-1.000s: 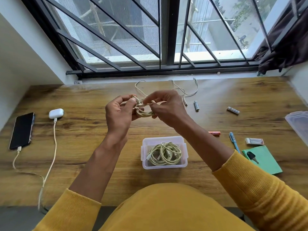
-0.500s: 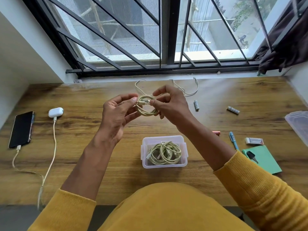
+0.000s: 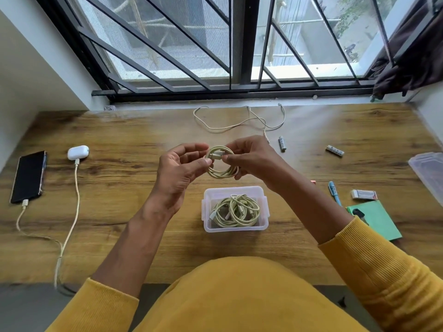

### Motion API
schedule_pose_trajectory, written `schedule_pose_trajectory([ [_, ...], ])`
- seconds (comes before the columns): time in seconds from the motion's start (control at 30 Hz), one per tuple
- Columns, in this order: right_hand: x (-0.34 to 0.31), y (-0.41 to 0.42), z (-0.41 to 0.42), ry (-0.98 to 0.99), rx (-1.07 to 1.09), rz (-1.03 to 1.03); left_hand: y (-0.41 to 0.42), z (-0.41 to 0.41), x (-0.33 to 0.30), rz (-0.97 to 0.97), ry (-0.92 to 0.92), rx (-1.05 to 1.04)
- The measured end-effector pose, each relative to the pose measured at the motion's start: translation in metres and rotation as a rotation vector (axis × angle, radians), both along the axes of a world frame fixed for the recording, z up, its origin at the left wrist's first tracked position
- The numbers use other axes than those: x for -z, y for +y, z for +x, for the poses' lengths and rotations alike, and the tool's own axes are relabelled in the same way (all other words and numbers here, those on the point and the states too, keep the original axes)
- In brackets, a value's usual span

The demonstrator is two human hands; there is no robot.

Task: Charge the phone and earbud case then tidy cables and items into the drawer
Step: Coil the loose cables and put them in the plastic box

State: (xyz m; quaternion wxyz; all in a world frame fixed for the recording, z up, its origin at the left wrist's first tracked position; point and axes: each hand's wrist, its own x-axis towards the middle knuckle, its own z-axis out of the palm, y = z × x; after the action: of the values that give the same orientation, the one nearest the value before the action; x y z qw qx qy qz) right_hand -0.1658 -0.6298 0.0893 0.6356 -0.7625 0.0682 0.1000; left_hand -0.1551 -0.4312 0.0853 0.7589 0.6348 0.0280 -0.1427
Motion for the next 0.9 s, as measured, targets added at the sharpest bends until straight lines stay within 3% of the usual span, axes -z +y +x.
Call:
schedule_pose_trajectory([
  [0.3, 0.022, -0.012, -0.034, 0.095, -0.116, -0.138, 0.005, -0.031, 0.034, 0.210, -0.048, 0.084],
  [0.6, 0.037, -0.025, -0.043, 0.102, 0.043, -0.216, -0.019, -0.031, 0.044, 0.260, 0.061, 0.055],
  [0.77, 0.053, -0.011, -0.049, 0.141, 0.048, -0.368, -0.014, -0.033, 0.052, 0.484, 0.019, 0.095],
  [0.9, 0.059, 0.005, -0.055, 0.094, 0.028, -0.495, -0.006, -0.040, 0.054, 0.777, -0.132, 0.132],
])
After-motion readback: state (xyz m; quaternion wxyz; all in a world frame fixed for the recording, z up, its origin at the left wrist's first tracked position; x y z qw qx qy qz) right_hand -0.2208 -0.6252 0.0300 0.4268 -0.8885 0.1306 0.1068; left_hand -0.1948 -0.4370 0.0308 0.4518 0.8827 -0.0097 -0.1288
